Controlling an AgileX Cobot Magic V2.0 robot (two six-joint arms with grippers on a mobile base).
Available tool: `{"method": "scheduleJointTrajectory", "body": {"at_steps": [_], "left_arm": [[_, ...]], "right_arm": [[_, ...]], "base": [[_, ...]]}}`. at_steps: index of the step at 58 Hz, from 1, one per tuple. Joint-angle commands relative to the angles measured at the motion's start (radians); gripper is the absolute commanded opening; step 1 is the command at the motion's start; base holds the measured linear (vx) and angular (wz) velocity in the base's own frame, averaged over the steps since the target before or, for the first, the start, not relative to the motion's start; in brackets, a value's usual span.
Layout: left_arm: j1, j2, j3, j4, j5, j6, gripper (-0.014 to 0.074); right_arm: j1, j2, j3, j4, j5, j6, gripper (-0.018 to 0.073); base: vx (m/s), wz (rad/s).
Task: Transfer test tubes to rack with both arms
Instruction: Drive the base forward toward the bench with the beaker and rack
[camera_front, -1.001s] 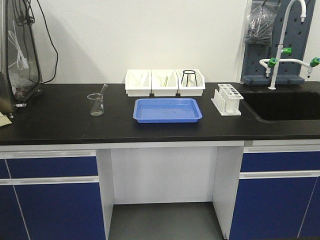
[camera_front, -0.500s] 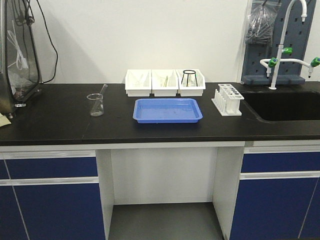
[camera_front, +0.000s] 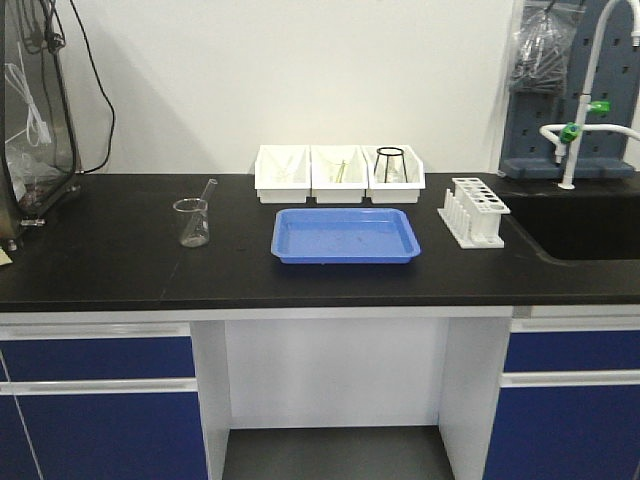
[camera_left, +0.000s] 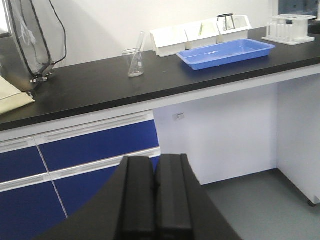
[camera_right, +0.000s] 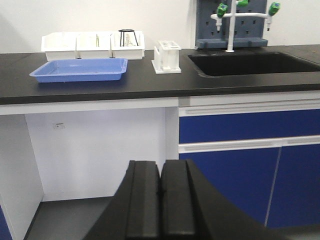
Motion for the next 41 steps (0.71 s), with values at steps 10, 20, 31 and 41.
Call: {"method": "scheduleJointTrajectory", "body": {"at_steps": [10, 20, 31, 41], "left_arm": [[0.003, -0.020, 0.026, -0.010, -0.083, -0.002, -0.0020], [0.003, -0.020, 0.026, -0.010, -0.083, -0.002, -0.0020], [0.003, -0.020, 0.026, -0.010, -0.083, -0.002, -0.0020], [0.003, -0.020, 0.026, -0.010, -0.083, -0.002, -0.0020]], "right_arm": [[0.001, -0.007, 0.010, -0.005, -0.076, -0.005, -0.0008], [0.001, -0.007, 0.010, -0.005, -0.076, -0.005, -0.0008], [0.001, -0.007, 0.010, -0.005, -0.076, -0.005, -0.0008], [0.001, -0.007, 0.010, -0.005, -0.076, -0.005, -0.0008]], "base": [[0.30, 0.09], [0.36, -0.01], [0.42, -0.01], [0.44, 0.02]]}}
